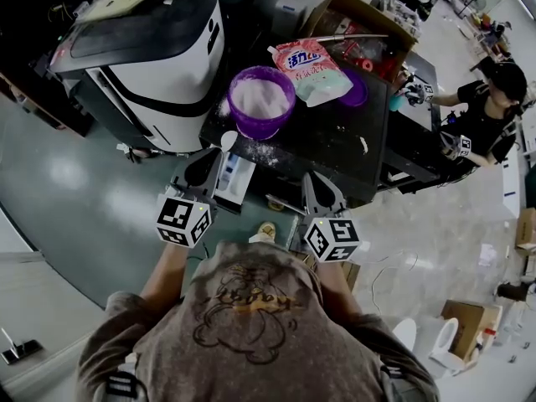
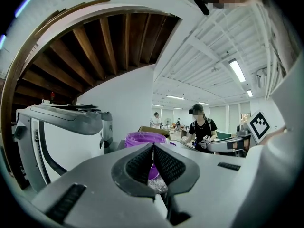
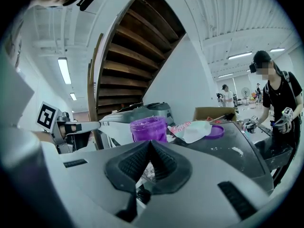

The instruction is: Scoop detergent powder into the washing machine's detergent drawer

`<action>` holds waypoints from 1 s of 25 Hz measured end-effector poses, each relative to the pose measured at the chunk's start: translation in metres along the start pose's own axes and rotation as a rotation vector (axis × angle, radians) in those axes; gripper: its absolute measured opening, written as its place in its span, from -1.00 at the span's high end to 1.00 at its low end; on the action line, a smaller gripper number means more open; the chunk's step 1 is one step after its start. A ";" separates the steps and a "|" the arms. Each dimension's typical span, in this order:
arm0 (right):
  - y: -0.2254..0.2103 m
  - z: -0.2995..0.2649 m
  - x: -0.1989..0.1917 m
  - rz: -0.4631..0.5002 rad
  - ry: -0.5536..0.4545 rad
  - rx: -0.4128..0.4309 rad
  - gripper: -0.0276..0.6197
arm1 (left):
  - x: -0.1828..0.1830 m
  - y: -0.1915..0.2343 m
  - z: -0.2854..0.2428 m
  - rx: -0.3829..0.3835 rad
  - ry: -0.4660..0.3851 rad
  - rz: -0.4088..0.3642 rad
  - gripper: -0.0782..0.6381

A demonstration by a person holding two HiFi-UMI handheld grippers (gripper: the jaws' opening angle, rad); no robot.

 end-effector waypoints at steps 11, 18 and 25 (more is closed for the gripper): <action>0.005 -0.003 0.002 0.009 0.002 0.014 0.92 | -0.007 0.001 -0.001 -0.004 0.016 0.016 0.72; 0.006 -0.005 0.002 0.007 0.003 0.018 0.92 | -0.008 0.002 -0.002 -0.003 0.025 0.016 0.72; 0.006 -0.008 0.003 -0.002 0.001 0.023 0.92 | -0.007 0.003 -0.003 0.000 0.020 0.027 0.72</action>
Point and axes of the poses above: the fingertips, and each gripper's own axes: z backward along the fingers, y to its left, x out of its top, the point moved 5 cm from there along z, backward along the fingers, and after that the axes turned 15 degrees about y, right-handed, at the moved point
